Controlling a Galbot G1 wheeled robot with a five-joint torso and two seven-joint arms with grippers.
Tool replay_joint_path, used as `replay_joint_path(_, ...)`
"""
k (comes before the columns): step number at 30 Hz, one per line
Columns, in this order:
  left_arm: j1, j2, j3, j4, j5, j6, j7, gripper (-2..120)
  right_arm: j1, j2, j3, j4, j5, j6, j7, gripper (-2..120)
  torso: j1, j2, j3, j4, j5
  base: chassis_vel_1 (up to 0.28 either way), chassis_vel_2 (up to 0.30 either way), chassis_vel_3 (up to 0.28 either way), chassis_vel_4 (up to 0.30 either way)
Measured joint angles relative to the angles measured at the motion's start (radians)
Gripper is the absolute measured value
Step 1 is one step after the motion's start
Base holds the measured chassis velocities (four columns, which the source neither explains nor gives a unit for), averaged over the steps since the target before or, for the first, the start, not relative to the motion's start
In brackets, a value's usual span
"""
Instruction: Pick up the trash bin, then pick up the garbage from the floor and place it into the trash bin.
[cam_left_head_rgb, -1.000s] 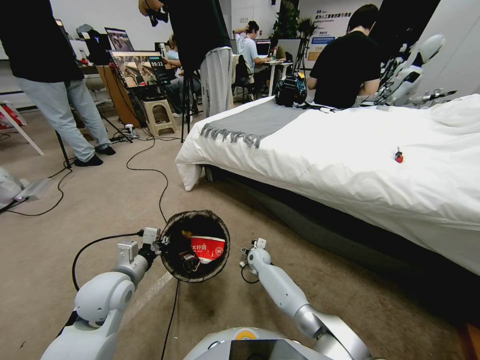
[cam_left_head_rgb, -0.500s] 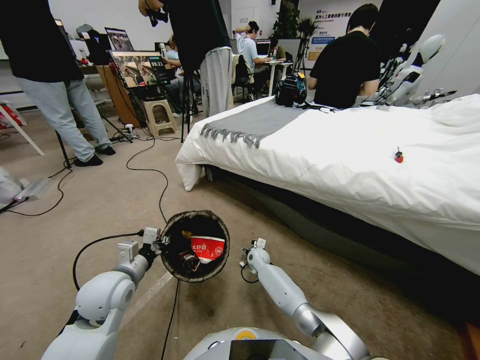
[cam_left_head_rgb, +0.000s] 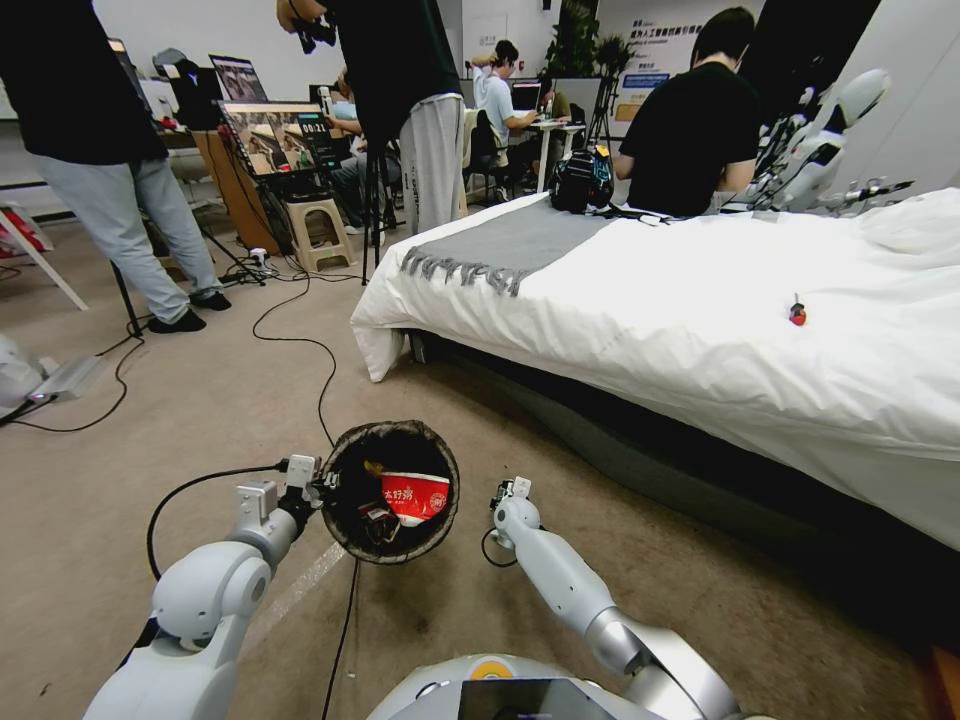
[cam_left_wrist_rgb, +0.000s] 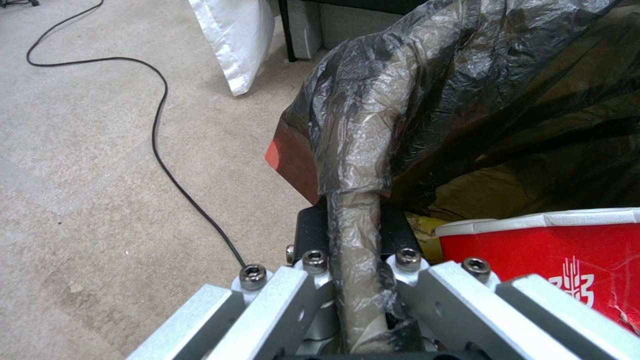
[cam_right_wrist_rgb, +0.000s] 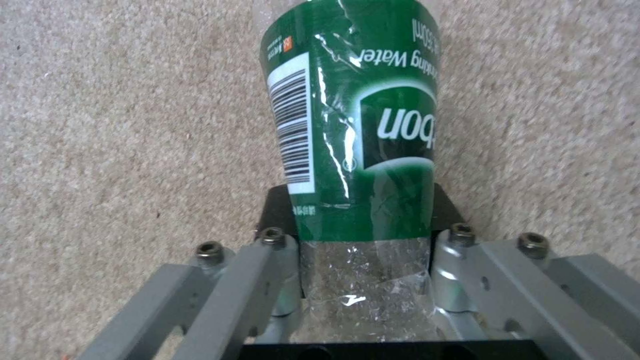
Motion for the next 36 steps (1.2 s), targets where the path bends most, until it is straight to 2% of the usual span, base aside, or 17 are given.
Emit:
replay_joint_path(5,-0.001,-0.003,0.003,0.003,0.002,0.000,0.000,1,-0.013,-0.023,0.007,0.013,-0.115,0.022,-0.050,21,0.000,0.000,0.000,-0.0001,0.0001,0.000,0.000,0.000,0.000)
replay_joint_path(7,-0.003,-0.003,0.005,0.004,0.002,0.000,0.001,1,-0.034,-0.063,0.010,0.093,-0.153,0.020,-0.065,21,0.000,0.000,0.000,-0.0004,0.0000,0.000,0.000,0.000,0.000)
replay_joint_path(8,-0.003,-0.003,0.005,0.004,0.002,0.000,0.001,1,-0.034,-0.063,0.010,0.093,-0.153,0.020,-0.065,21,0.000,0.000,0.000,-0.0004,0.0000,0.000,0.000,0.000,0.000)
replay_joint_path(10,-0.004,-0.003,0.006,0.005,0.003,0.000,0.002,1,-0.062,-0.110,0.016,0.222,-0.176,0.006,-0.074,21,0.000,0.000,0.000,-0.0002,0.0000,0.000,0.000,0.000,0.000)
replay_joint_path(12,-0.004,-0.003,0.006,0.005,0.003,0.000,0.002,1,-0.072,-0.126,0.019,0.270,-0.179,0.001,-0.075,21,0.000,0.000,0.000,-0.0002,0.0000,0.000,0.000,0.000,0.000)
replay_joint_path(15,-0.003,-0.001,0.006,0.005,0.003,0.000,0.002,1,-0.115,-0.192,0.028,0.465,-0.178,-0.032,-0.085,21,0.000,0.000,0.000,-0.0001,0.0001,0.000,0.000,0.000,0.000)
replay_joint_path(16,-0.003,-0.001,0.006,0.005,0.003,0.000,0.002,1,-0.115,-0.192,0.028,0.465,-0.178,-0.032,-0.085,21,0.000,0.000,0.000,-0.0001,0.0001,0.000,0.000,0.000,0.000)
replay_joint_path(23,-0.003,0.003,0.006,0.008,-0.002,0.000,-0.001,1,-0.114,-0.315,0.047,0.768,-0.120,-0.080,-0.100,21,0.000,0.000,0.000,-0.0002,0.0003,0.000,0.000,0.000,0.000)
replay_joint_path(25,-0.003,0.004,0.006,0.008,-0.002,0.000,-0.001,1,-0.107,-0.326,0.050,0.790,-0.112,-0.083,-0.100,21,0.000,0.000,0.000,-0.0002,0.0001,0.000,0.000,0.000,0.000)
replay_joint_path(27,-0.003,0.005,0.006,0.007,-0.004,0.001,-0.002,1,-0.071,-0.368,0.055,0.878,-0.067,-0.102,-0.102,21,0.000,0.000,0.000,0.0000,0.0001,0.000,0.000,0.000,0.000)
replay_joint_path(31,-0.004,0.006,0.006,0.006,-0.005,0.003,-0.003,1,-0.029,-0.414,0.049,0.969,-0.007,-0.133,-0.117,21,0.000,0.000,0.000,-0.0001,0.0001,0.000,0.000,0.000,0.000)
replay_joint_path(36,-0.005,0.008,0.006,0.006,-0.005,0.004,-0.004,1,0.002,-0.456,0.041,1.040,0.034,-0.155,-0.161,21,0.000,0.000,0.000,-0.0003,0.0000,0.000,0.000,0.000,0.000)
